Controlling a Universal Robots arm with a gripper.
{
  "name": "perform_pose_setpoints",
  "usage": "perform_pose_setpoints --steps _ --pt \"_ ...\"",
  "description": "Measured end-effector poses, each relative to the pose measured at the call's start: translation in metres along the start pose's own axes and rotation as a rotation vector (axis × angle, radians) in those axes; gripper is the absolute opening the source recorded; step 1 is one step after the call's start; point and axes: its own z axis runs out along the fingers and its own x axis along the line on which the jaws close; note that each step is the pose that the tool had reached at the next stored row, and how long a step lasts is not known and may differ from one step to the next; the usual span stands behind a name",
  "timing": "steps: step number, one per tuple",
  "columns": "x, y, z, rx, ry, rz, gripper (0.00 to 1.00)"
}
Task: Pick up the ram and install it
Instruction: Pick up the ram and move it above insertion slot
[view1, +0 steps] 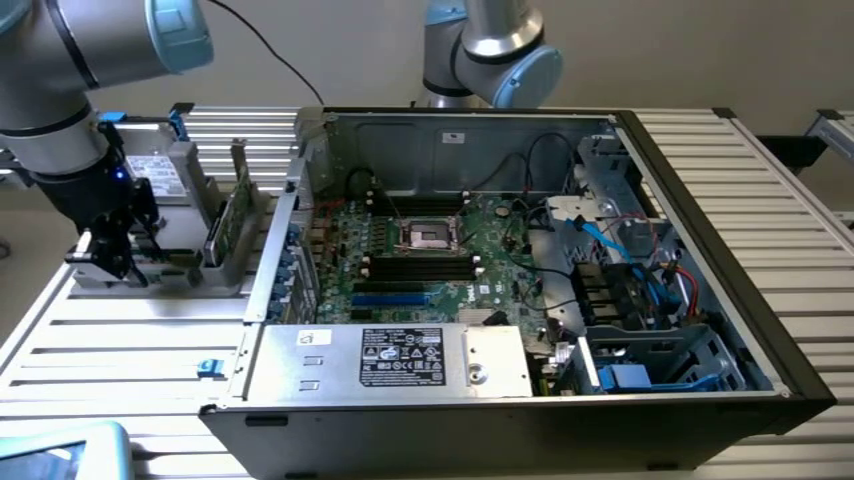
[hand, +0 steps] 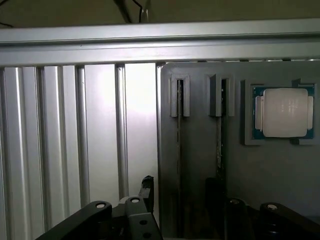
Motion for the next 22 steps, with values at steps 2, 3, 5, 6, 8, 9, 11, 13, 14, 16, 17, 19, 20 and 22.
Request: perform_pose_setpoints --steps 2,3,5,6,8,9,11,13,14,16,17,19,20,22 --pt "0.0 0.0 0.0015 0.0 0.0 0.0 0.54" --pt "0.0 0.0 0.0022 0.0 0.0 0.0 0.54" --pt "0.0 0.0 0.0036 0.0 0.0 0.0 0.54" --pt "0.0 0.0 0.0042 0.0 0.0 0.0 0.54" --pt "0.0 0.0 0.0054 -0.0001 0.0001 0.0 0.54" --pt "0.0 -0.0001 0.0059 0.0 0.0 0.0 0.54" --pt "-0.0001 -0.0001 0.0068 -0.0001 0.0 0.0 0.52" --pt "-0.0001 -0.0001 0.0075 -0.0002 0.0001 0.001 0.4" --pt "-0.0001 -0.0001 0.0078 -0.0001 0.0001 0.001 0.4" --pt "-0.0001 -0.0001 0.0083 0.0 0.0 0.001 0.28" --pt "-0.0001 -0.0001 0.0083 0.0 0.0 0.001 0.22" --pt "-0.0001 -0.0001 0.0083 0.0 -0.0001 0.001 0.16" --pt "-0.0001 -0.0001 0.0083 0.0004 -0.0001 0.001 0.14" --pt "0.0 -0.0001 0.0073 0.0021 -0.0002 0.001 0.14"
